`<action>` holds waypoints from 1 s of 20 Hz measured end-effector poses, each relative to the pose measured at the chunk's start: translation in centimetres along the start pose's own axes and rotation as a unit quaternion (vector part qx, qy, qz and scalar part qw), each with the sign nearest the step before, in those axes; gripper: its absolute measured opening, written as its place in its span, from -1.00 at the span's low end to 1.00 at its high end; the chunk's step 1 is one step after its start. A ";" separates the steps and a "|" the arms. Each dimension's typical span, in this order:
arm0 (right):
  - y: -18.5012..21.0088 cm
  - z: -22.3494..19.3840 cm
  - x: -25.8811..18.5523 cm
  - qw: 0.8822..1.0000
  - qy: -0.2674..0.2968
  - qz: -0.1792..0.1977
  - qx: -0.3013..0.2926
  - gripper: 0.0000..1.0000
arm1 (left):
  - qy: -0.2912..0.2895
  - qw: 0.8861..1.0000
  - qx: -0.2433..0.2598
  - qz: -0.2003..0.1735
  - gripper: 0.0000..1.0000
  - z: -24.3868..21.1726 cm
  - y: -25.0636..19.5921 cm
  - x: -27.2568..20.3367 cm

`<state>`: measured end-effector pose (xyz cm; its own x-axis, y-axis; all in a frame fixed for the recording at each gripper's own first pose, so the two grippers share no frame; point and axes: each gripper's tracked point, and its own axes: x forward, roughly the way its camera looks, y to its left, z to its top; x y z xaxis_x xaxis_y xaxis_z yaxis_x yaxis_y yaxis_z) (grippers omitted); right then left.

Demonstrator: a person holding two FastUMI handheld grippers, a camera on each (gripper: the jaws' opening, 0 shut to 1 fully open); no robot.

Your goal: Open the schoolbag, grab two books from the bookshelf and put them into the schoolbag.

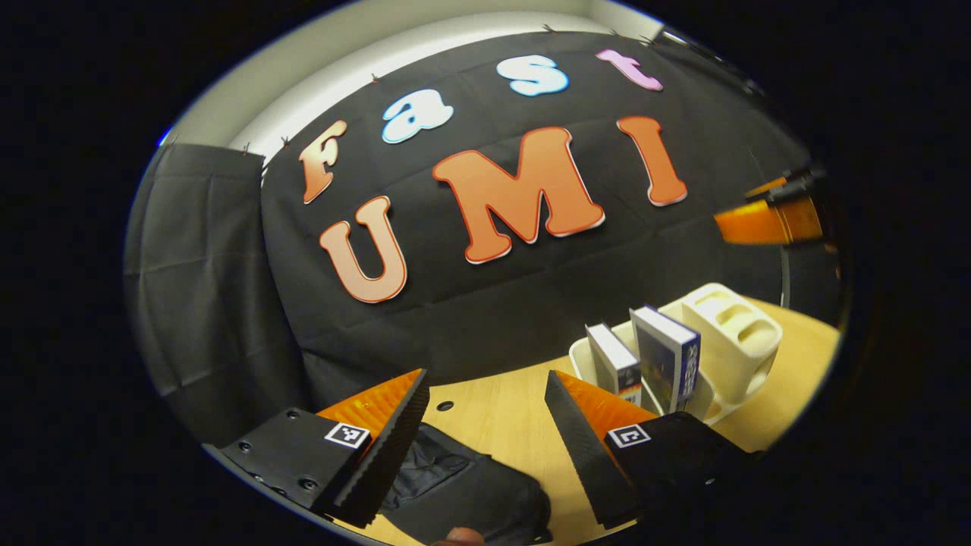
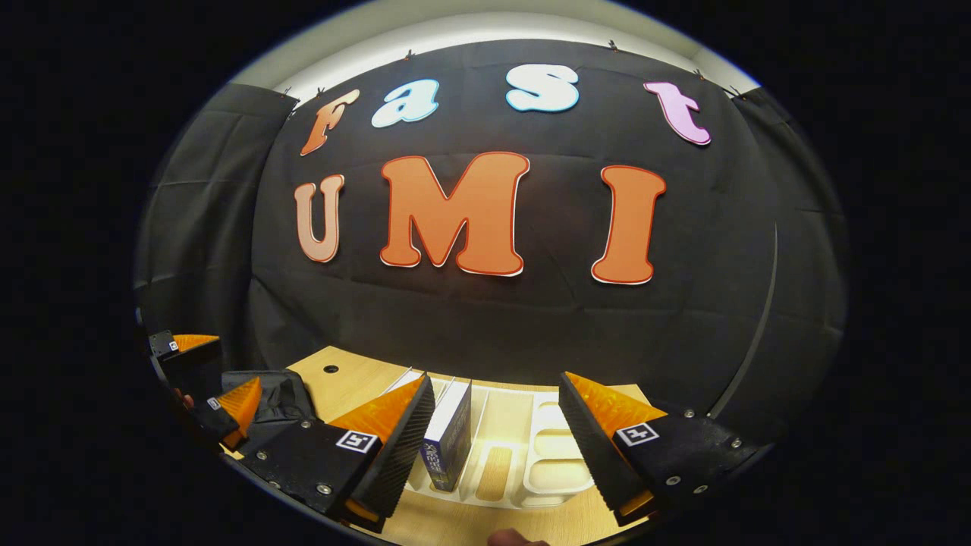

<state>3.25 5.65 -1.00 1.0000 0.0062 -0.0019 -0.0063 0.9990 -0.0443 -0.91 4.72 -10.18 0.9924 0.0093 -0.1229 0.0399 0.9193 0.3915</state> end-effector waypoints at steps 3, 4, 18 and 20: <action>-0.6 -0.6 1.0 1.000 0.004 0.004 -0.004 0.96 | 0.025 0.999 0.047 0.000 0.96 -3.5 -0.9 -0.9; -0.9 -0.9 1.3 1.000 0.005 0.005 -0.003 0.96 | 0.038 0.997 0.063 -0.001 0.96 -4.7 -1.0 -1.2; -4.9 -3.9 2.3 1.000 0.023 -0.011 0.003 0.96 | 0.187 0.950 0.249 0.001 0.95 -21.5 -3.0 -4.1; -5.0 -4.0 2.3 1.000 0.024 -0.009 0.004 0.96 | 0.204 0.941 0.268 0.007 0.95 -23.3 -2.6 -3.9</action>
<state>5.56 0.47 -4.78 0.9987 -0.0147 -0.0482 0.0129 0.9992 -0.0374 -7.62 11.49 -31.92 0.8698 0.2717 -0.4119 0.1887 0.5883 0.7864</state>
